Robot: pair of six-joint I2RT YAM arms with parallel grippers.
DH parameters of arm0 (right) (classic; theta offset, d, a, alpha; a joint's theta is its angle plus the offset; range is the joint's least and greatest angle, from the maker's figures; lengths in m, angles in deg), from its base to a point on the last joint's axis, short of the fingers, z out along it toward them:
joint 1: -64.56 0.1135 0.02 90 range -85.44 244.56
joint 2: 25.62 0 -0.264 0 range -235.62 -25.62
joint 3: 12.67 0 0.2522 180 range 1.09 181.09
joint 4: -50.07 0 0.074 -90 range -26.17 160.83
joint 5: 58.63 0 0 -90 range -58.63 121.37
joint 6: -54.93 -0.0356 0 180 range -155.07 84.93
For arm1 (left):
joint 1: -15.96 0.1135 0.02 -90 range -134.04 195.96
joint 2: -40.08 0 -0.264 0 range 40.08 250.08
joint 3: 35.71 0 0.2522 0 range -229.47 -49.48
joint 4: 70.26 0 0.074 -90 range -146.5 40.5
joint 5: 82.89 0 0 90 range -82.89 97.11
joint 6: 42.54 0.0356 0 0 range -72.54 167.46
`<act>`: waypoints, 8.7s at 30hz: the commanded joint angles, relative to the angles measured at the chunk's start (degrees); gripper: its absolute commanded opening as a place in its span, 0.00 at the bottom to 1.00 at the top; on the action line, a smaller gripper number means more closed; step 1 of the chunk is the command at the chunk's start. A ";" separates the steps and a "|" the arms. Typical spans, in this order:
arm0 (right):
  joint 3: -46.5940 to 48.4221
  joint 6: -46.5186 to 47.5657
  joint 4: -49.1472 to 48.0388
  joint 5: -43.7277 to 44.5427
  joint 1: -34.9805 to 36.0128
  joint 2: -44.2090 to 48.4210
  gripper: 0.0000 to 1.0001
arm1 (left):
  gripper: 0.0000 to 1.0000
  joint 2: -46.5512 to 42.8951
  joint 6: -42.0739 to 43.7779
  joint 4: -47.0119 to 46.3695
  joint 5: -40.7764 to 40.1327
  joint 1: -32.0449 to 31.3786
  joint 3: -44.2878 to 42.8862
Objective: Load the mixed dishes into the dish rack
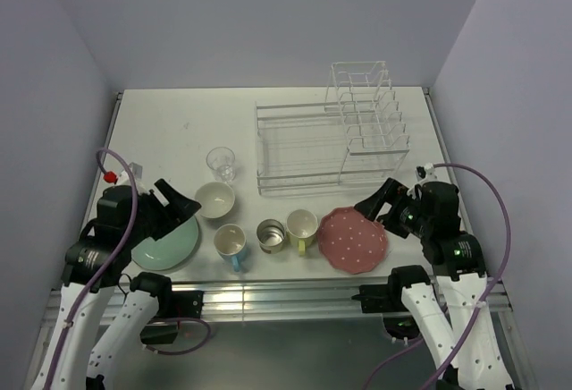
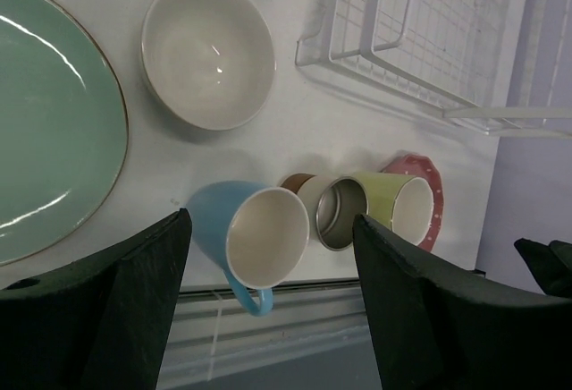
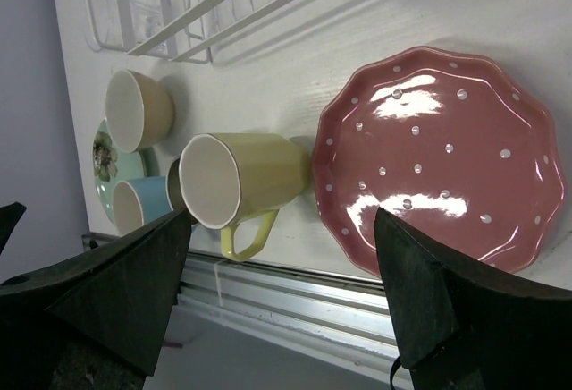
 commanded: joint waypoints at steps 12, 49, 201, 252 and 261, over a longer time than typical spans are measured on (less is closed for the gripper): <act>7.55 -1.30 -5.03 9.88 14.47 -8.26 0.90 | 0.80 15.91 5.87 -5.07 -9.60 -0.17 -7.72; 30.94 4.68 8.25 11.14 22.23 -20.13 0.89 | 0.66 53.17 4.99 -3.67 -17.07 -0.35 -11.58; 62.84 -1.83 -11.63 8.85 36.20 -59.77 0.00 | 0.00 43.60 -26.74 -58.08 39.18 -2.37 -12.73; 80.84 8.36 3.40 26.68 26.09 -79.45 0.00 | 0.94 61.01 -14.56 -46.24 35.33 3.78 -24.23; 90.61 12.58 7.45 42.49 30.66 -87.10 0.00 | 0.92 52.84 -8.29 -31.02 24.06 4.66 -25.47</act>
